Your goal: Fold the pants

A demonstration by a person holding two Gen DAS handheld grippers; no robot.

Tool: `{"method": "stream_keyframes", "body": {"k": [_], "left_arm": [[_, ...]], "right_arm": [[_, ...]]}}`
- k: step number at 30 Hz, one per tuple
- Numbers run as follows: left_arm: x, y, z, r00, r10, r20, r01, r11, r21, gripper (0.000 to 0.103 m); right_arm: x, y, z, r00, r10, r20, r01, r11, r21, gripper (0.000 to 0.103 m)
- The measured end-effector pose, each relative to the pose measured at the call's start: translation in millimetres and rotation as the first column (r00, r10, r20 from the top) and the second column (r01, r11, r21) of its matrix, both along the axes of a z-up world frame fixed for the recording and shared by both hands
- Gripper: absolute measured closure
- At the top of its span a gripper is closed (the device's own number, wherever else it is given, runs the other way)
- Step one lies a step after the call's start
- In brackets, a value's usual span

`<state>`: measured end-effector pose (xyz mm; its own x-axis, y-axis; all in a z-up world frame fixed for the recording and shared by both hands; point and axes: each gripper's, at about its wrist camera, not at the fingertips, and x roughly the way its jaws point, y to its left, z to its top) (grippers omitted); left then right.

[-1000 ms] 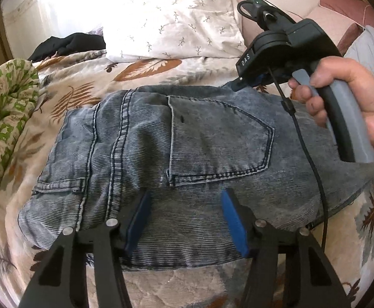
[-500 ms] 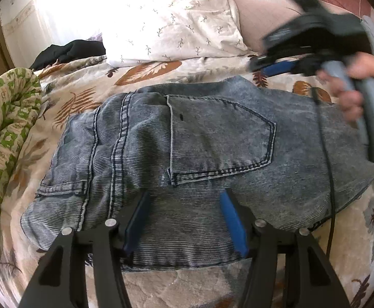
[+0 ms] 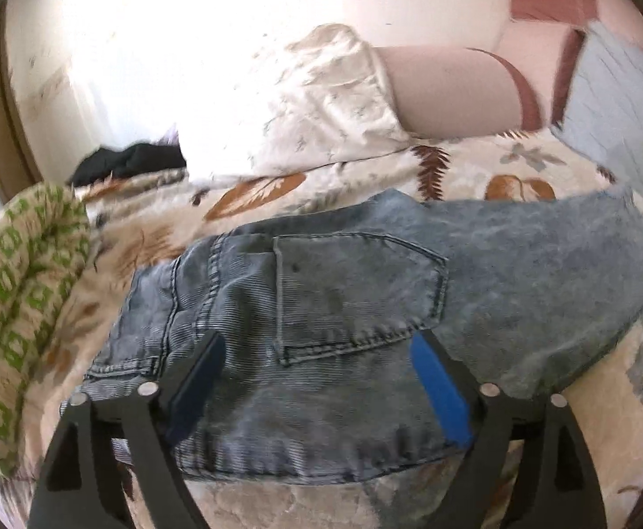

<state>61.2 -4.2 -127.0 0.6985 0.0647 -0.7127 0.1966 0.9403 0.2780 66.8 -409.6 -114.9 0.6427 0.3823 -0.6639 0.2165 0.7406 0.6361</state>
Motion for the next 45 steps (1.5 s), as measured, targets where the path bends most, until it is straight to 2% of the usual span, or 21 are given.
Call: {"method": "stream_keyframes", "body": {"k": [3,6,9,13,17,22,25,27,30,33,38,40,41,42,45], "left_arm": [[-11,-15,-2,0.999,-0.033,-0.015,0.033,0.999,-0.011,0.013],[-19,-41,1,0.997,-0.078,-0.024,0.078,0.997,-0.005,0.012],[-21,-72,8,0.992,-0.123,-0.041,0.122,0.992,-0.01,0.012],[-4,-109,18,0.98,-0.181,-0.079,0.179,0.983,-0.027,0.012],[20,-148,23,0.963,-0.249,-0.107,0.251,0.968,0.001,0.012],[42,-197,23,0.934,-0.314,-0.17,0.32,0.948,0.003,0.012],[54,-223,21,0.916,-0.347,-0.2,0.353,0.935,-0.003,0.012],[63,-241,17,0.897,-0.379,-0.226,0.384,0.923,-0.02,0.012],[73,-268,9,0.866,-0.422,-0.27,0.427,0.903,-0.043,0.012],[83,-296,-2,0.821,-0.479,-0.309,0.484,0.872,-0.066,0.012],[105,-338,-14,0.754,-0.562,-0.342,0.568,0.818,-0.091,0.012],[112,-353,-20,0.718,-0.595,-0.362,0.601,0.792,-0.108,0.012],[116,-360,-24,0.697,-0.61,-0.376,0.616,0.779,-0.121,0.012],[120,-366,-28,0.68,-0.622,-0.389,0.628,0.767,-0.129,0.014],[131,-382,-38,0.646,-0.642,-0.414,0.646,0.748,-0.152,0.025]], "right_arm": [[-47,-51,-14,0.988,-0.151,-0.02,0.152,0.984,0.093,0.048],[-75,-92,-36,0.957,-0.276,-0.091,0.289,0.935,0.205,0.048],[-84,-114,-54,0.937,-0.316,-0.147,0.346,0.894,0.285,0.048],[-91,-125,-73,0.922,-0.323,-0.212,0.383,0.838,0.389,0.048],[-92,-125,-85,0.919,-0.306,-0.25,0.389,0.81,0.439,0.048],[-88,-118,-98,0.908,-0.276,-0.315,0.401,0.787,0.468,0.048],[-86,-116,-107,0.888,-0.273,-0.371,0.427,0.789,0.442,0.049],[-90,-119,-115,0.879,-0.285,-0.382,0.451,0.757,0.472,0.05],[-90,-124,-121,0.875,-0.299,-0.381,0.467,0.73,0.499,0.05],[-90,-124,-125,0.871,-0.316,-0.377,0.48,0.711,0.514,0.05],[-93,-125,-125,0.869,-0.325,-0.373,0.487,0.7,0.523,0.05],[-93,-126,-126,0.868,-0.322,-0.377,0.487,0.695,0.529,0.055],[-94,-127,-127,0.865,-0.321,-0.386,0.492,0.692,0.528,0.06],[-96,-128,-129,0.863,-0.319,-0.393,0.495,0.69,0.528,0.066],[-98,-129,-132,0.858,-0.315,-0.405,0.499,0.694,0.518,0.071]]}}
